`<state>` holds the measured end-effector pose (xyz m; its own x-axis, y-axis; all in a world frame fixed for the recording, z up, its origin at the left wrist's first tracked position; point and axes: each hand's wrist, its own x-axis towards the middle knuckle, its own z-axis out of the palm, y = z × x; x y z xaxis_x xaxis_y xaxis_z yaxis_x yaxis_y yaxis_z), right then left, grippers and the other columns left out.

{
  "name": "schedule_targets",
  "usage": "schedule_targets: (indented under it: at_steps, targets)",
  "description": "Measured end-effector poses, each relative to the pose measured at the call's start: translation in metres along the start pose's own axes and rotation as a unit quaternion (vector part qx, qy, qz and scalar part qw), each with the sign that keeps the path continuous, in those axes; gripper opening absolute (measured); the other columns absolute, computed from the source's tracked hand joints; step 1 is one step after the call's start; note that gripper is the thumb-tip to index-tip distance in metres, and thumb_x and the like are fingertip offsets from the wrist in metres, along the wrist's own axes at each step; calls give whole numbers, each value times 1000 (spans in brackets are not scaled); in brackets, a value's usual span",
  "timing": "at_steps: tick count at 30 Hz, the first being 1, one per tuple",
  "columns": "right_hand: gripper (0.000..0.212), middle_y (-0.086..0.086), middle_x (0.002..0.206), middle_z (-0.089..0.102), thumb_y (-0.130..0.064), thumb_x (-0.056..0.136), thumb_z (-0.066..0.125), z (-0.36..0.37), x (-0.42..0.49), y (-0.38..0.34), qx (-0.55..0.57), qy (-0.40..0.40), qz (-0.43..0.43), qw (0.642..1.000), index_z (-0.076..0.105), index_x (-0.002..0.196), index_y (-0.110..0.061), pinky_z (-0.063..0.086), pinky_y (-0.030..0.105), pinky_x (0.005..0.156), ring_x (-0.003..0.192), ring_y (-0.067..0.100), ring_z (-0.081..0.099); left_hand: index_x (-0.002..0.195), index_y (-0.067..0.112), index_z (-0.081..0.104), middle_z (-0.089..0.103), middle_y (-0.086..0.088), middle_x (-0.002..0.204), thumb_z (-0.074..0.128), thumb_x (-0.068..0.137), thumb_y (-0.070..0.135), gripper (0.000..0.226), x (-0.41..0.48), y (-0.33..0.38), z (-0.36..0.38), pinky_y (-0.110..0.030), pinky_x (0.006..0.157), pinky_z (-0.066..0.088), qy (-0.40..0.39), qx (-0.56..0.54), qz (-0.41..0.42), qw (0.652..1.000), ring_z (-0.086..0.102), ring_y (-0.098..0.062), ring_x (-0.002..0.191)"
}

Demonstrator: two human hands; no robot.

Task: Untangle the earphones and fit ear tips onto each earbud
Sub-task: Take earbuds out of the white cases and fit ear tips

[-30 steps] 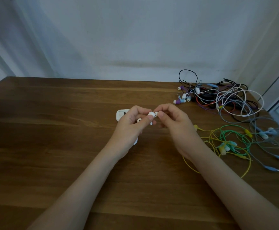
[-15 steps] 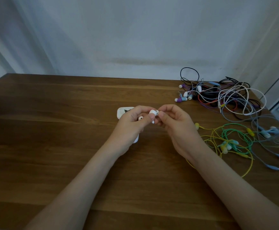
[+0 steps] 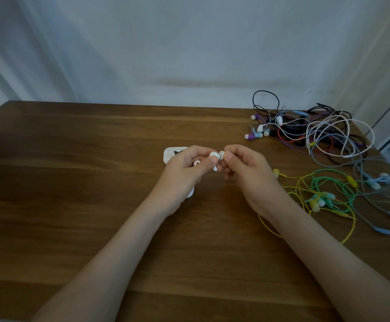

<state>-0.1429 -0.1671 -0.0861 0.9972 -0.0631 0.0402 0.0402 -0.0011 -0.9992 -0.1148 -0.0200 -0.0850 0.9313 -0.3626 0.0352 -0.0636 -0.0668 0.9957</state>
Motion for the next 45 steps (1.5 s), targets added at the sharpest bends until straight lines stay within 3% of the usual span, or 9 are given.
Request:
schedule_targets:
  at_steps: [3,8,15,20,22,25,29,40,45]
  targets:
    - [20,-3,71,59,-7,98,43,0,2,2,46,-15,13,999,59,87,-14,44,23,63,69,8,51,105,14,67,67,-8,87,59,92,24,18,1,0,0,-15,54,37,-1,-6,-3,1000,47,-11,66]
    - [21,-4,70,59,-7,98,43,-1,1,3,54,-34,10,998,57,85,-14,44,23,63,68,6,51,103,14,66,63,13,63,57,93,18,13,0,-1,0,-12,51,35,-3,-16,-1,1000,46,3,50]
    - [23,-5,70,61,-5,97,44,-3,0,1,36,-42,4,998,59,84,-15,43,21,63,69,6,53,100,11,66,60,-20,86,60,91,22,16,-1,1,-2,-13,52,35,-8,7,5,1000,42,-1,54]
    - [24,-6,69,60,-3,97,43,-3,0,1,33,-38,7,999,58,82,-15,43,22,64,68,4,53,95,8,64,65,-8,81,59,92,15,8,-3,2,-1,-7,60,41,-23,16,19,999,55,5,59]
    - [24,-7,69,60,-3,97,43,-2,-1,1,21,-30,3,999,58,82,-15,44,21,65,67,3,53,91,15,65,67,-11,83,62,91,19,5,-2,-1,-2,-15,71,46,-18,28,27,999,61,-2,72]
    - [23,-9,67,59,-2,97,44,2,-2,2,-25,-9,-19,999,57,82,-14,45,19,63,65,1,53,87,23,67,70,-14,91,67,84,32,9,0,-5,-2,-42,92,51,-4,42,34,999,66,-25,93]
    - [23,-6,69,58,-3,96,46,6,-3,4,-61,25,-35,997,57,81,-16,45,18,62,64,0,52,85,27,67,70,-13,90,66,80,39,13,-2,-5,-1,-56,94,47,4,61,43,997,65,-32,96]
    - [18,-6,79,60,-6,94,52,11,-2,8,-77,69,-80,991,52,89,-23,44,22,68,72,1,57,96,22,65,72,-1,91,66,88,25,8,-2,-6,0,-53,98,46,24,35,49,998,63,-30,101]
    - [20,-6,95,63,-5,94,53,7,-3,7,-150,29,-157,976,56,105,-21,51,23,78,88,6,61,98,21,65,71,10,82,62,91,24,9,-2,-3,1,-26,78,45,15,21,44,999,63,-1,81]
